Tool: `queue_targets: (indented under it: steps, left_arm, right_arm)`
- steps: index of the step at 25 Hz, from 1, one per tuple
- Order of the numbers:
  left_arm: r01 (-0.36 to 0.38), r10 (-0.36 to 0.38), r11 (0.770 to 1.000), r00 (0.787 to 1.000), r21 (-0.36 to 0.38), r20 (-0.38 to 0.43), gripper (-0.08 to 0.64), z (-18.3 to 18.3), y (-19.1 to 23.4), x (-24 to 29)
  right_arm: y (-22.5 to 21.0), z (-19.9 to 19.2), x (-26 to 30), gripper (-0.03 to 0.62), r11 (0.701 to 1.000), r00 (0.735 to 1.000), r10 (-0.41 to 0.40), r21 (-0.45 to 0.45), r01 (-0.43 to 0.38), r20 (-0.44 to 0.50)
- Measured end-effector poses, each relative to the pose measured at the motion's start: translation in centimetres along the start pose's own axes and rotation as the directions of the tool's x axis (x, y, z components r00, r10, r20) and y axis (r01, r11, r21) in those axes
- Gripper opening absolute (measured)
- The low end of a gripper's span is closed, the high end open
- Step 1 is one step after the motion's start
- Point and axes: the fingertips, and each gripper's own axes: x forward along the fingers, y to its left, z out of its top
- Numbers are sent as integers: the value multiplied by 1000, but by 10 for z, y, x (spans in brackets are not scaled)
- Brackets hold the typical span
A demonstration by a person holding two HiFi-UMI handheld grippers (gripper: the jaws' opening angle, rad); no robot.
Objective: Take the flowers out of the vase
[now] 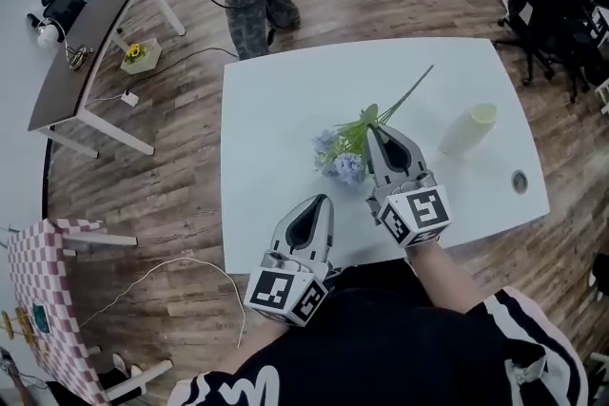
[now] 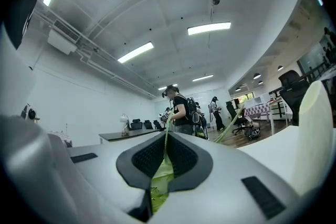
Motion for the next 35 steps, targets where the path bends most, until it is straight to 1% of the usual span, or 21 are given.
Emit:
queue_targets:
  steps: [9, 16, 25, 35]
  left_arm:
    - [14, -14, 1000, 1000, 18, -6, 8, 2, -1, 3]
    - [0, 0, 1000, 1000, 1, -1, 8, 2, 0, 8]
    - [-1, 1, 1000, 1000, -5, -4, 8, 2, -2, 12]
    - [6, -6, 1000, 1000, 4, -9, 8, 0, -3, 12]
  right_arm:
    - [-16, -13, 4, 20, 1000, 999, -16, 0, 16, -32]
    - [-34, -33, 0, 20, 999, 996, -34, 18, 36, -77]
    - [-50, -59, -4, 20, 998, 989, -62, 4, 63, -137]
    - [-61, -87, -16, 20, 995, 977, -93, 7, 96, -193]
